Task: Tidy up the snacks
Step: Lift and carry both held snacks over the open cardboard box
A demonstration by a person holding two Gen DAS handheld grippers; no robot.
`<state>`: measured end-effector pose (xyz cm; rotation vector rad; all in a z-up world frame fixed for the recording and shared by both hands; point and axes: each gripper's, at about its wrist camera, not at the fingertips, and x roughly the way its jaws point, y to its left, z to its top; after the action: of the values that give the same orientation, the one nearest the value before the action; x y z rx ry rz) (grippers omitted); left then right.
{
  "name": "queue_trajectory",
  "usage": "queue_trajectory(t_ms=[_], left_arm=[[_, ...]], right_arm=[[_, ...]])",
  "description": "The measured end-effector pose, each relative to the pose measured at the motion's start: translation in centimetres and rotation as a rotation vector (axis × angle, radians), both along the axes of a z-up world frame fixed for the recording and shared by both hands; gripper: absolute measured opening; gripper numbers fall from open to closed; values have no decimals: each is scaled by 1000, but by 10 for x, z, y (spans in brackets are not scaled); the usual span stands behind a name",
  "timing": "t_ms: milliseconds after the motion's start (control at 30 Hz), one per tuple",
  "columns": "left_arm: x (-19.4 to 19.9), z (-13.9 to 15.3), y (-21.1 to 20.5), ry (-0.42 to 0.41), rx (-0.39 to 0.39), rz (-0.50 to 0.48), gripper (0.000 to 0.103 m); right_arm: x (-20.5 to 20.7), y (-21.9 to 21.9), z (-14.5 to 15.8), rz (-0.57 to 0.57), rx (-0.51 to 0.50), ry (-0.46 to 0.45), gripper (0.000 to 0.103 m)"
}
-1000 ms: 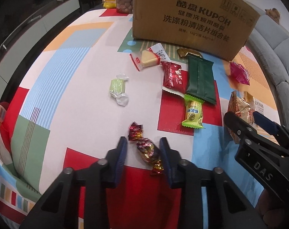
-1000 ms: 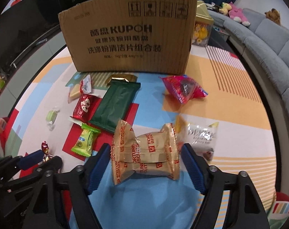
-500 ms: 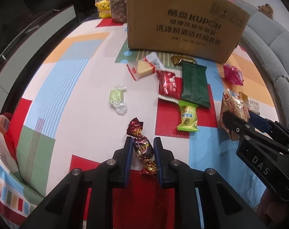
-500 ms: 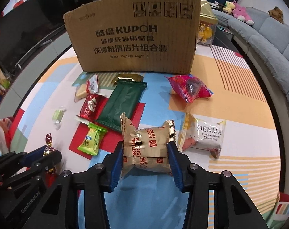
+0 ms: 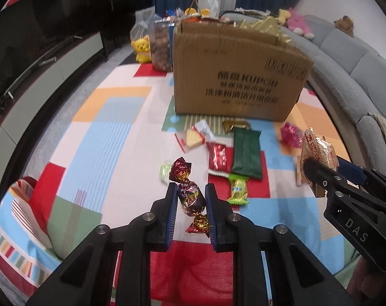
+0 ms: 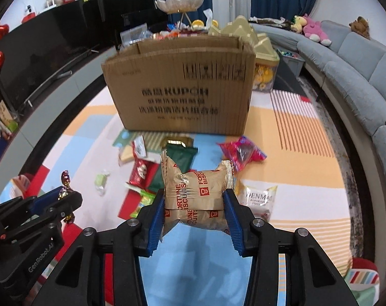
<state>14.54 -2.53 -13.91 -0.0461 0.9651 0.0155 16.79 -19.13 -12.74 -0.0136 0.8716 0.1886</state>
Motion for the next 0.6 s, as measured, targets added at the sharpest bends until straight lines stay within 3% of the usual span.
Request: queue_trajectory(t_ms=[600], left_arm=[[13,62,0,-104,-12,-46,22]], right_arm=[[3,0,63,-13,-2,-113,46]])
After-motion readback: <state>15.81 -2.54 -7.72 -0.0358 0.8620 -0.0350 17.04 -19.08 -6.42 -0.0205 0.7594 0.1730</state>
